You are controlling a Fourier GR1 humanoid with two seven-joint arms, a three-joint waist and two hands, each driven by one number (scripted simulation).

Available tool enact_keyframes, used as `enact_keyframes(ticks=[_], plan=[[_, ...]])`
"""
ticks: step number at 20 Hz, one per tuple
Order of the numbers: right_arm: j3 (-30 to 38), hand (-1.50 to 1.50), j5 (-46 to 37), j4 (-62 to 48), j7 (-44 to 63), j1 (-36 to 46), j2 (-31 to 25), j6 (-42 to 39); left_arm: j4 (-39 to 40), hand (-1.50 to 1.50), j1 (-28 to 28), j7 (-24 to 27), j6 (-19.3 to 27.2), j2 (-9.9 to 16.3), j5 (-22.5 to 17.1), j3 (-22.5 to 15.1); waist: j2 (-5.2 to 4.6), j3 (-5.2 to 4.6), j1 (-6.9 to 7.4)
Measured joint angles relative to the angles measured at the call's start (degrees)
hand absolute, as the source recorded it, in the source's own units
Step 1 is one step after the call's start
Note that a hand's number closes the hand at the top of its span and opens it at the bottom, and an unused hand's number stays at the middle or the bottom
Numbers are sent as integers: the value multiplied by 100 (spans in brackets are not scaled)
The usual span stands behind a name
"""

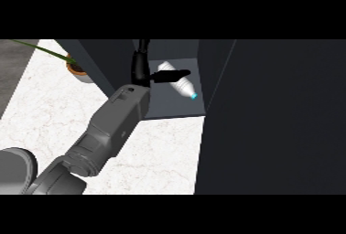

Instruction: Pick up the bottled water, place it into the cabinet and close the cabinet

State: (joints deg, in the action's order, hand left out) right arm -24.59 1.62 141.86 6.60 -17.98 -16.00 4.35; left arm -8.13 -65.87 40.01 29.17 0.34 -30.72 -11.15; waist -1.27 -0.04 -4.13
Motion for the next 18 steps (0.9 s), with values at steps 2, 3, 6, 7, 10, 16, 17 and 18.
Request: enact_keyframes(ticks=[2, 3, 6, 7, 10, 16, 17, 18], plan=[[-48, -150, -5, 4, -31, -53, 16, -7, -142, -150, -6, 36, -354, -13, -44, 17, 17, -1, -2], [-18, -150, -3, 17, 33, -25, 8, -4, -190, -150, -39, 47, -525, -18, -47, 27, 23, -1, 26], [-50, -150, -14, 16, 0, -61, 38, 1, -420, -150, 20, 40, -1008, -27, -128, -8, 51, 0, 58], [-38, -150, -13, 11, -17, -67, 36, -24, -512, -150, 57, 29, -1081, -26, -189, -48, 55, 1, 49], [76, -150, -7, 26, -26, -117, 5, -70, -820, -150, 208, -30, -1316, -31, -358, -129, 81, 2, 108], [-5, -150, -37, 60, 52, -222, 9, -52, -2010, -150, 911, -349, -1332, -34, -742, -621, 152, 4, 273], [-5, -150, -43, 55, 32, -253, 5, -57, -2273, -150, 1069, -403, -1279, -34, -760, -700, 159, 4, 306], [-24, -150, -53, 44, 34, -258, 16, -49, -2552, 150, 1226, -519, -1231, -34, -754, -791, 168, 4, 345]])
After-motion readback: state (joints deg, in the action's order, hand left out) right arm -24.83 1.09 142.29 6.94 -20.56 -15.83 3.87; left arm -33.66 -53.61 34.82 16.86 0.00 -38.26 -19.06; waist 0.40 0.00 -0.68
